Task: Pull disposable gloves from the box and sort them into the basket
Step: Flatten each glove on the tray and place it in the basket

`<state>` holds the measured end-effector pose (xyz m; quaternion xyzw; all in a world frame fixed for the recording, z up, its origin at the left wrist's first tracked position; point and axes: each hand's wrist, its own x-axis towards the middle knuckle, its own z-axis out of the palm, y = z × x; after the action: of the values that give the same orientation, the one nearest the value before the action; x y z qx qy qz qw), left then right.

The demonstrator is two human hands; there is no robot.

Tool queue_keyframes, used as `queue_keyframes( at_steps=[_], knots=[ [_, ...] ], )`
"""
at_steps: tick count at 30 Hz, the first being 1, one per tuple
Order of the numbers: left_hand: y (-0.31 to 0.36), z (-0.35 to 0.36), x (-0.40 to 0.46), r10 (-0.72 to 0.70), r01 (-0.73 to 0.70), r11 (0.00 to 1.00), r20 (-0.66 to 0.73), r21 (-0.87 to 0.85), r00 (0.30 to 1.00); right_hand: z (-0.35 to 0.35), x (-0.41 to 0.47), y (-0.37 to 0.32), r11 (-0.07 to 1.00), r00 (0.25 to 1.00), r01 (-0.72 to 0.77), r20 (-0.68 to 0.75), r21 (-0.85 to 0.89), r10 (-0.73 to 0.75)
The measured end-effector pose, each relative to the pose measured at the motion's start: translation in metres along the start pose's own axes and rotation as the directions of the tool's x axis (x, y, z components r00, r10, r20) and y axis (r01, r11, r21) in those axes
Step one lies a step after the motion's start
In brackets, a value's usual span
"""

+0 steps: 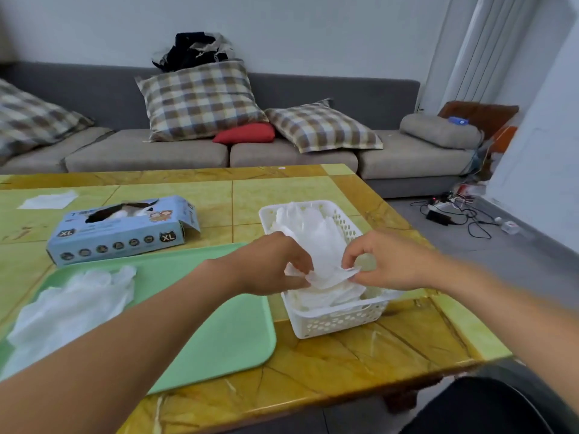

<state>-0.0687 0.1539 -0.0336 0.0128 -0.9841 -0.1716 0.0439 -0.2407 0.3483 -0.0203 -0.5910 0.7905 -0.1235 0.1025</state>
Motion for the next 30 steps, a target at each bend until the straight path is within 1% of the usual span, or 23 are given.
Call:
queue_keyframes(
  at_steps=[3,4,5,6,7,9,10,11,13,15,17,19,21,23,25,27,30],
  knots=[
    [0.013,-0.004,-0.004,0.029,-0.03,1.0,0.161,0.004,0.987,-0.012,-0.006,-0.008,1.0,0.98,0.004,0.197,0.001,-0.004],
    [0.017,-0.008,-0.005,0.011,-0.006,1.0,0.207,-0.028,0.978,-0.017,-0.007,-0.011,1.0,0.972,-0.023,0.236,0.019,0.018],
    [0.02,-0.01,-0.004,-0.008,0.025,0.997,0.231,-0.069,0.973,-0.022,-0.006,-0.014,0.998,0.971,-0.051,0.235,0.037,0.041],
    [0.02,-0.013,-0.001,-0.028,0.047,0.995,0.214,-0.089,0.977,-0.027,-0.003,-0.016,0.996,0.978,-0.069,0.201,0.057,0.056],
    [0.02,-0.017,0.004,-0.047,0.059,0.995,0.144,-0.086,0.988,-0.031,0.001,-0.019,0.995,0.989,-0.065,0.136,0.074,0.055],
    [0.011,-0.022,0.017,-0.111,0.11,0.994,-0.079,-0.018,0.991,-0.032,0.02,-0.023,0.998,1.0,-0.013,-0.016,0.062,0.014],
    [0.007,-0.024,0.024,-0.152,0.16,0.986,-0.156,0.04,0.976,-0.03,0.032,-0.026,1.0,0.999,-0.006,-0.033,0.023,0.006],
    [0.004,-0.025,0.031,-0.19,0.213,0.97,-0.176,0.119,0.966,-0.025,0.045,-0.029,0.999,1.0,-0.021,-0.007,-0.032,0.02],
    [0.002,-0.021,0.041,-0.251,0.271,0.915,-0.101,0.298,0.963,-0.013,0.073,-0.028,0.983,0.99,-0.096,0.083,-0.158,0.11],
    [0.004,-0.013,0.047,-0.305,0.294,0.863,-0.04,0.412,0.952,0.0,0.094,-0.026,0.963,0.973,-0.147,0.14,-0.227,0.182],
    [0.005,-0.006,0.049,-0.326,0.308,0.818,-0.051,0.485,0.944,0.006,0.107,-0.023,0.96,0.967,-0.168,0.152,-0.222,0.205],
    [0.005,-0.004,0.047,-0.32,0.304,0.782,-0.068,0.544,0.945,0.011,0.113,-0.021,0.948,0.959,-0.167,0.179,-0.27,0.22],
    [0.007,-0.004,0.043,-0.316,0.296,0.762,-0.068,0.576,0.946,0.016,0.115,-0.019,0.936,0.934,-0.178,0.247,-0.305,0.258],
    [0.008,-0.003,0.04,-0.335,0.304,0.756,-0.057,0.58,0.94,0.019,0.116,-0.018,0.937,0.915,-0.186,0.295,-0.297,0.275],
    [0.009,-0.003,0.039,-0.369,0.315,0.768,-0.016,0.557,0.929,0.016,0.116,-0.017,0.946,0.926,-0.181,0.278,-0.27,0.256],
    [0.01,-0.005,0.04,-0.41,0.332,0.784,0.036,0.525,0.911,0.006,0.112,-0.02,0.951,0.934,-0.16,0.273,-0.265,0.233],
    [0.014,-0.004,0.041,-0.446,0.33,0.79,0.116,0.518,0.887,-0.006,0.101,-0.029,0.934,0.907,-0.07,0.366,-0.351,0.206]
  ],
)
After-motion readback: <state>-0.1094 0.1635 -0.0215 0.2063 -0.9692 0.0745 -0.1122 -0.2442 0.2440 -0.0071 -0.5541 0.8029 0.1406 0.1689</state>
